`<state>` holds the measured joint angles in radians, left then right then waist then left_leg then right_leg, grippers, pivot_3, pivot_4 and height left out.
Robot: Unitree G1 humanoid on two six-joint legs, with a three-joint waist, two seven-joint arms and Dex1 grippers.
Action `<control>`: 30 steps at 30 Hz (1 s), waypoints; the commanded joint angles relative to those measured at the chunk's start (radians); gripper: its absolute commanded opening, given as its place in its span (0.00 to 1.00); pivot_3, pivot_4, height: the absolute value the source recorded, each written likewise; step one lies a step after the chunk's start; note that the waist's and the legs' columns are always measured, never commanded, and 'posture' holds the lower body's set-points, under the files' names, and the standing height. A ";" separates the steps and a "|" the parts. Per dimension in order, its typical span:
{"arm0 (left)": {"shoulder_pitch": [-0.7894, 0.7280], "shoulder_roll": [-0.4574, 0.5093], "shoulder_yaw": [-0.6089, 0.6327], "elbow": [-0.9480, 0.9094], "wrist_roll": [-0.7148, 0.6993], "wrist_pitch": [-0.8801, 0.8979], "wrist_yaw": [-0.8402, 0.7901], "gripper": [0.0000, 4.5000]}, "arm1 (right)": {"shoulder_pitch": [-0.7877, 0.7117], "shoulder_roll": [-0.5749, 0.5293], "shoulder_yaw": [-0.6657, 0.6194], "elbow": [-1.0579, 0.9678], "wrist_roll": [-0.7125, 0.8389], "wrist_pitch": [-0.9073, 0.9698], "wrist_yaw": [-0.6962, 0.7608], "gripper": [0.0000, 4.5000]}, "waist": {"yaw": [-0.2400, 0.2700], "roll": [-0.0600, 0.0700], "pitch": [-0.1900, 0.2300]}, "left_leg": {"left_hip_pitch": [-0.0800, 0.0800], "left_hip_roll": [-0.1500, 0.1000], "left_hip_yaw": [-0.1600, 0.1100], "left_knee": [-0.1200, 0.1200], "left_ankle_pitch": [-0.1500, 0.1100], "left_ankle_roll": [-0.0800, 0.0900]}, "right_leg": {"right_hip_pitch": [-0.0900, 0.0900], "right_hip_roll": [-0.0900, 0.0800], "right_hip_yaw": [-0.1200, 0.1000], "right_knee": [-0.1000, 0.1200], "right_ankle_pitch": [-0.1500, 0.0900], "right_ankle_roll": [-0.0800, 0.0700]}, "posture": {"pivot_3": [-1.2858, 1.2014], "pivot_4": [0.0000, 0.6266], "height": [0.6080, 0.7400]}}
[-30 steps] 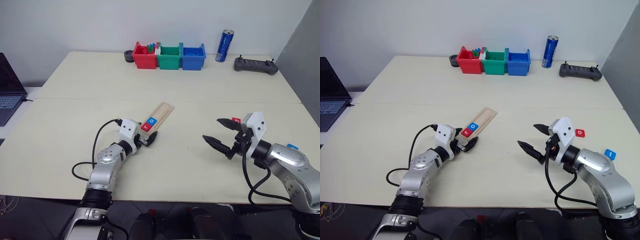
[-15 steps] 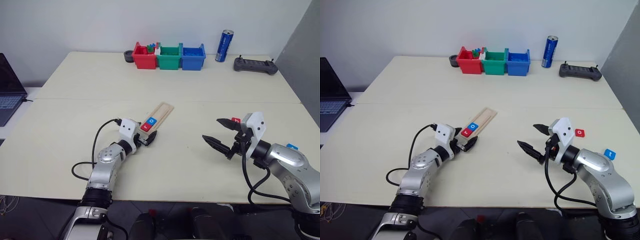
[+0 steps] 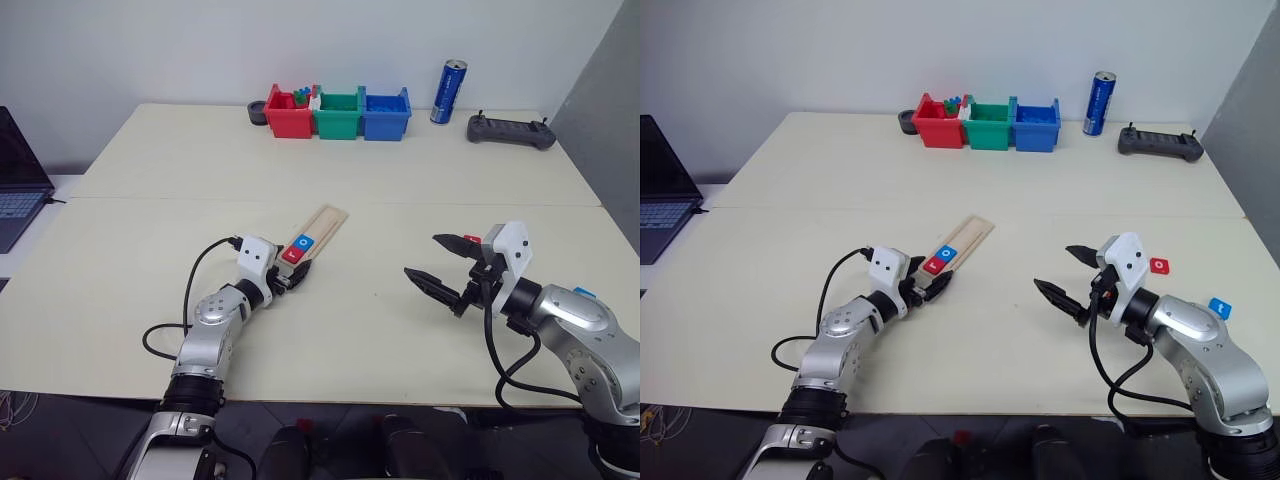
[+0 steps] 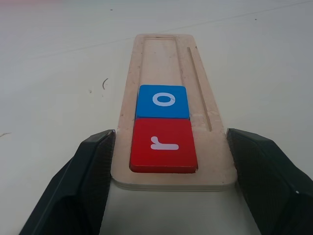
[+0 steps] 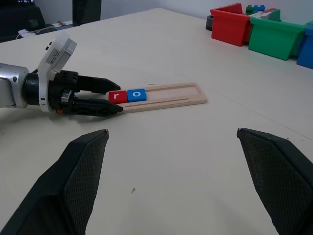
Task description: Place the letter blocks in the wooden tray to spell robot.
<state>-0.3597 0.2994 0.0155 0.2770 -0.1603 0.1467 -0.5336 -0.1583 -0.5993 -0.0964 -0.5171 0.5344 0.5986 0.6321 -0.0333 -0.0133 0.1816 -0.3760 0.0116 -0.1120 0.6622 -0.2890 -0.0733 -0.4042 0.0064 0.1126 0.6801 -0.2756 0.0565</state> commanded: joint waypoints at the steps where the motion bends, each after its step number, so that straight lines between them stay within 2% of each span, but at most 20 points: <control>1: -0.004 0.015 0.010 0.011 0.001 0.019 0.001 0.74 | -0.010 0.000 -0.012 -0.032 0.017 -0.006 0.001 1.00 | 0.000 0.000 0.000 | 0.000 0.000 0.000 0.000 0.000 0.000 | 0.000 0.000 0.000 0.000 0.000 0.000 | 0.52 0.24 1.00; 7: -0.033 0.085 0.003 -0.004 -0.032 0.002 -0.132 0.74 | 0.000 -0.029 -0.028 -0.042 0.029 -0.007 0.032 1.00 | -0.001 0.000 0.000 | 0.000 0.000 0.000 0.000 0.000 0.000 | 0.000 0.000 0.000 0.000 0.000 0.000 | 0.52 0.24 1.00; 15: -0.096 0.213 -0.033 0.099 -0.069 -0.144 -0.487 0.74 | -0.002 -0.090 -0.042 -0.035 0.040 -0.075 0.152 1.00 | 0.000 -0.001 0.001 | -0.002 0.000 0.000 0.000 0.000 0.000 | -0.001 0.000 -0.001 -0.001 0.000 0.000 | 0.52 0.24 1.00; 25: -0.182 0.207 -0.096 0.206 -0.096 -0.303 -0.818 0.74 | 0.085 -0.170 -0.035 -0.093 0.099 -0.158 0.370 1.00 | 0.000 -0.003 0.002 | -0.003 0.000 -0.001 0.000 0.000 0.000 | -0.001 0.000 -0.002 -0.002 0.000 0.000 | 0.52 0.24 1.00; 30: -0.189 0.209 -0.119 0.234 -0.097 -0.356 -0.921 0.74 | 0.064 -0.172 -0.016 -0.058 0.081 -0.185 0.398 1.00 | -0.008 -0.003 0.002 | -0.002 0.000 -0.001 0.000 0.000 0.000 | -0.001 0.000 -0.002 -0.001 0.000 0.000 | 0.52 0.24 1.00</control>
<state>-0.5353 0.5045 -0.1063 0.5174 -0.2376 -0.1845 -1.4211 -0.0708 -0.7682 -0.1087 -0.5715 0.6115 0.4375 1.0230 -0.0414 -0.0164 0.1835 -0.3784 0.0119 -0.1128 0.6622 -0.2891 -0.0731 -0.4051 0.0067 0.1109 0.6789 -0.2757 0.0564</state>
